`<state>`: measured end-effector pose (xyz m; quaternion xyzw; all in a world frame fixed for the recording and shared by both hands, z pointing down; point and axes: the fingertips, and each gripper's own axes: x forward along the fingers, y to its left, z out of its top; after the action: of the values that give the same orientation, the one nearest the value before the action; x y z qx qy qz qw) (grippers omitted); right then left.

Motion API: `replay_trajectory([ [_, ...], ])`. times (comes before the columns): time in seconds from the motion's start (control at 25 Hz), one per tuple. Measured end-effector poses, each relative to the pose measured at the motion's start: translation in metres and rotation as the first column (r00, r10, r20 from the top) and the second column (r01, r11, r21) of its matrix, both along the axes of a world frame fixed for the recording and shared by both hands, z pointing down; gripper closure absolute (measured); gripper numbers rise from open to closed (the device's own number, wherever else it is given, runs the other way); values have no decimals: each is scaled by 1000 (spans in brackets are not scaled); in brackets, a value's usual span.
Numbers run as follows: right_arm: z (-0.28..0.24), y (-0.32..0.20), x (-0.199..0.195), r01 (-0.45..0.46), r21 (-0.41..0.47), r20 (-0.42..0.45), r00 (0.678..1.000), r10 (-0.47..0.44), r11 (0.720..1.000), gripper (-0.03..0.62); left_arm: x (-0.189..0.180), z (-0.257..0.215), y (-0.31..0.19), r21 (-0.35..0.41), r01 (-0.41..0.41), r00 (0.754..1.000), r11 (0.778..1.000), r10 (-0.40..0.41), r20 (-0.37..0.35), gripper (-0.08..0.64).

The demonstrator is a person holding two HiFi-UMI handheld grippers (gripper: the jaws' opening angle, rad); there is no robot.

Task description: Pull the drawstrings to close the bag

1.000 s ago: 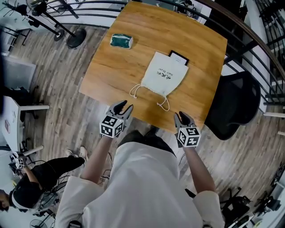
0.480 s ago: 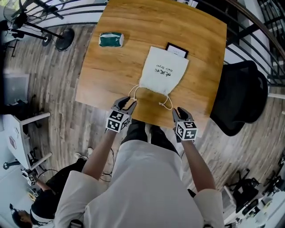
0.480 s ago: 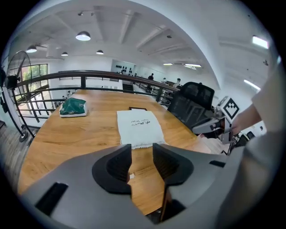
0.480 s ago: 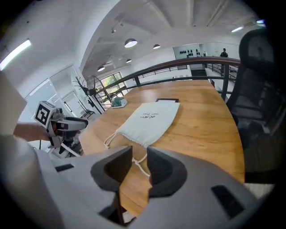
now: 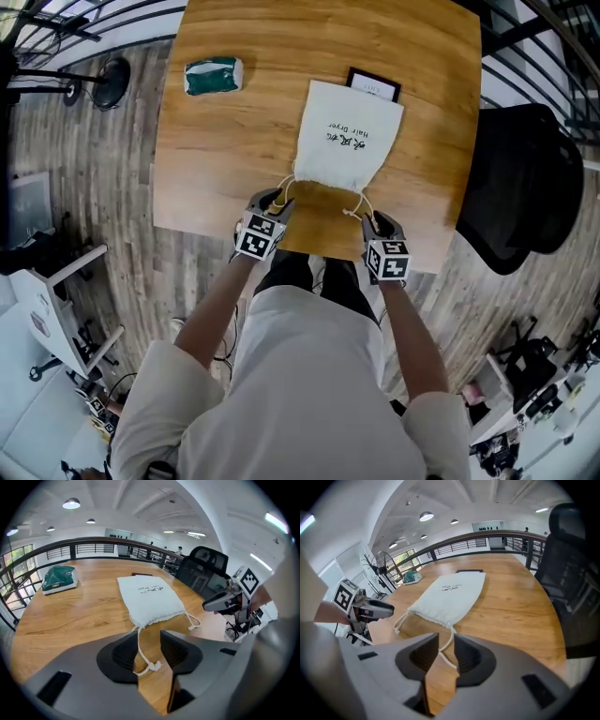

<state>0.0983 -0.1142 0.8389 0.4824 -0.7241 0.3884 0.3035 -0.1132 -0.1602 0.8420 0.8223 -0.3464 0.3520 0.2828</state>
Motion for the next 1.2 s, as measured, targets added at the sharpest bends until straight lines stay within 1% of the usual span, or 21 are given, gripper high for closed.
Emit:
replay_trajectory([
  [0.12, 13, -6, -3, -1, -8, -29, 1000, 0, 1000, 503, 4, 17, -9, 22, -70, 996, 997, 69, 53, 417],
  [0.28, 30, -10, -8, -1, -36, -43, 999, -1, 999, 503, 12, 29, -17, 23, -113, 990, 993, 111, 88, 417],
  [0.44, 46, -12, -16, -27, -67, -36, 999, 25, 997, 503, 15, 40, -21, 5, -116, 989, 993, 115, 95, 417],
  [0.56, 55, -18, -19, -63, -71, -45, 997, 60, 996, 503, 18, 47, -23, 2, -124, 987, 992, 123, 101, 417],
  [0.76, 62, -29, -16, -115, -49, -73, 991, 111, 992, 503, 20, 56, -27, -2, -139, 983, 990, 138, 124, 416],
  [0.96, 68, -35, -18, -100, -35, -123, 988, 95, 994, 503, 21, 63, -30, -2, -160, 977, 987, 159, 144, 417],
  [1.12, 70, -36, -16, -118, -3, -156, 981, 116, 993, 503, 19, 65, -34, 29, -146, 973, 989, 138, 183, 468],
  [1.2, 69, -37, -13, -147, 11, -158, 977, 147, 989, 505, 18, 65, -35, 39, -136, 974, 990, 126, 187, 470],
])
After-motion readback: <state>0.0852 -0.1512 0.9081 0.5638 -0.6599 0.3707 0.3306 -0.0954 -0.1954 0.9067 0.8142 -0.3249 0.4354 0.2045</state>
